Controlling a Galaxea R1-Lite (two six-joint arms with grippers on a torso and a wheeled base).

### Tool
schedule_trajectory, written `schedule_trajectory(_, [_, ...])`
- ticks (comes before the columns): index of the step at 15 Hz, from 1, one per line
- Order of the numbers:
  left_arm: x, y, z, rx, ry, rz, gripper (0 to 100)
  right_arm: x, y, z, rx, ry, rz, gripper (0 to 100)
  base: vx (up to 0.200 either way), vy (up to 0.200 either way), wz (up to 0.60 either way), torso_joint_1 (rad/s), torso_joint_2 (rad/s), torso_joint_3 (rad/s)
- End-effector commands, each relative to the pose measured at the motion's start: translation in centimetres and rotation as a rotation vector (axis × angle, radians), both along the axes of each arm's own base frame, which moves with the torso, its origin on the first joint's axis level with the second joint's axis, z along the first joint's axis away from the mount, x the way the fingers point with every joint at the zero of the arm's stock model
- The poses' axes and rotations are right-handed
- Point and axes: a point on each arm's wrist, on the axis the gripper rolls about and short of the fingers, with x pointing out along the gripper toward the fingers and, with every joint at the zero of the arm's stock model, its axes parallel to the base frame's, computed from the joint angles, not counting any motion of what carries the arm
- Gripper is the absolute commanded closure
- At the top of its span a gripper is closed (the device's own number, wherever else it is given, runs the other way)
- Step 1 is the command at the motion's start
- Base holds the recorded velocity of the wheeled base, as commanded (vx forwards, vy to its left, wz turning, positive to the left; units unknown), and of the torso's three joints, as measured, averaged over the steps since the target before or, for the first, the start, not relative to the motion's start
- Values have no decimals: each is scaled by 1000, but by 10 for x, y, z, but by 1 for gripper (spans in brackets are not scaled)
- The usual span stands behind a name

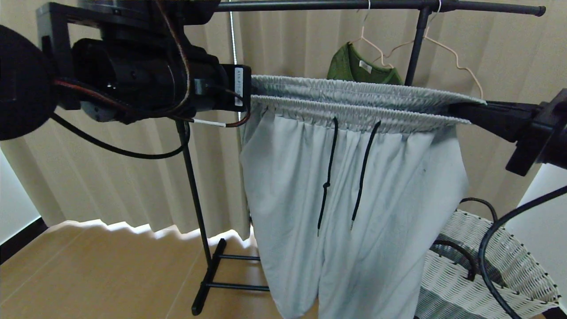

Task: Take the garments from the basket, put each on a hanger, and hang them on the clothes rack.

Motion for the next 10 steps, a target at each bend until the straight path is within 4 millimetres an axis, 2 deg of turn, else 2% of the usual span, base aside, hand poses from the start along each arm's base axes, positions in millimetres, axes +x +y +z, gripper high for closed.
schedule_trajectory(1, [-36,23,8,7,16,-19,100,32,8,-3,-7,10,-27,100,0,0,0,0,0,0])
schedule_trajectory(4, [-75,41,13,7,51,-131,100,56,14,-6,11,-34,-39,100,0,0,0,0,0,0])
schedule_trajectory(6, [-81,44,13,6,64,-157,100,58,14,-6,11,-34,-39,100,0,0,0,0,0,0])
schedule_trajectory(10, [-78,42,9,1,51,-149,100,52,12,-5,9,-32,-41,100,0,0,0,0,0,0])
